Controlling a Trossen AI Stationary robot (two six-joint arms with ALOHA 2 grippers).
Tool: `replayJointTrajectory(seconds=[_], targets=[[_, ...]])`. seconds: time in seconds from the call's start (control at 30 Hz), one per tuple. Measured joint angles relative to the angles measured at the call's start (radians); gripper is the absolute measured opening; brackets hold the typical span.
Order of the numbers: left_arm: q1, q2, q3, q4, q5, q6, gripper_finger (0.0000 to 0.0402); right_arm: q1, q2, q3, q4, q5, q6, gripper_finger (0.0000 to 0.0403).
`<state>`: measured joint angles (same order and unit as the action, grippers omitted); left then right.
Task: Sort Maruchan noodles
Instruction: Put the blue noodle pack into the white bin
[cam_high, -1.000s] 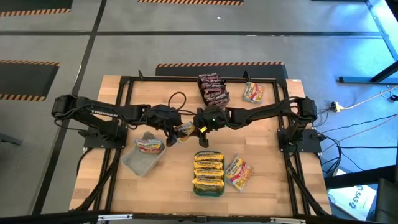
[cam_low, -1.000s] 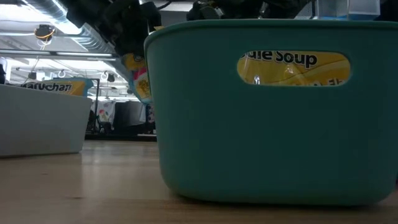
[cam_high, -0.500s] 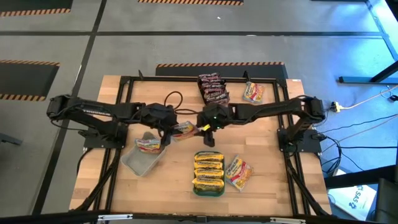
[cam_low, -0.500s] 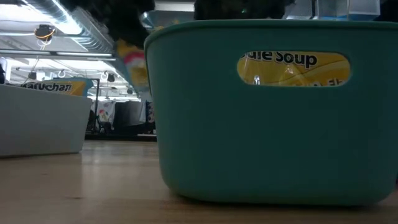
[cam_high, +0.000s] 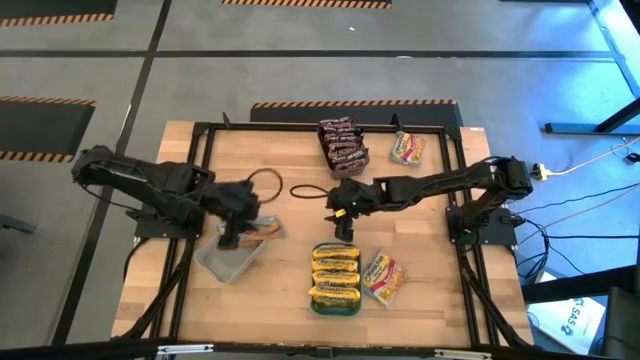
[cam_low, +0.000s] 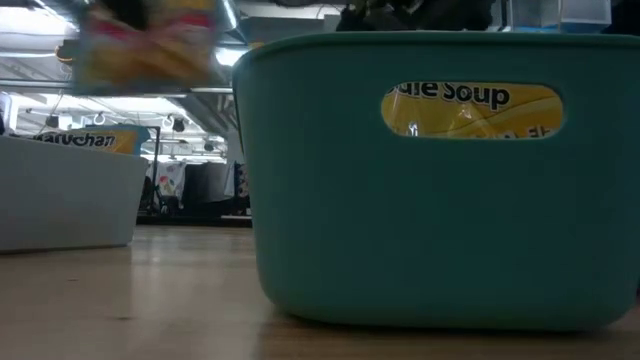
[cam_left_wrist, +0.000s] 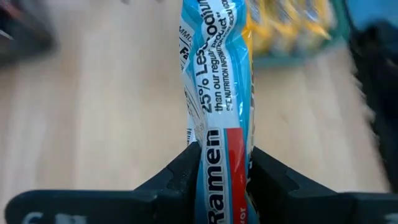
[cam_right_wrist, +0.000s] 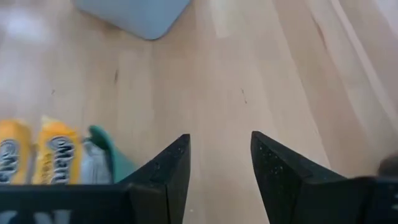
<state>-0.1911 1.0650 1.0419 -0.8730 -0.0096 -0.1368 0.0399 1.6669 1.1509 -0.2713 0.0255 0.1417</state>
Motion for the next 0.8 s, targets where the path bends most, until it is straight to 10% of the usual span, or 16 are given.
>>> replayJointTrajectory(seconds=[0.33,0.8], targets=[[-0.266,0.000,-0.004,-0.334,0.012,-0.387,0.0100,0.000,0.001,-0.036,0.184,-0.018,0.038,0.0152],[-0.318,0.029,-0.227,-0.108,-0.136,-0.183,0.0100,-0.007,0.001,-0.036,0.223,-0.046,0.088,0.0152]])
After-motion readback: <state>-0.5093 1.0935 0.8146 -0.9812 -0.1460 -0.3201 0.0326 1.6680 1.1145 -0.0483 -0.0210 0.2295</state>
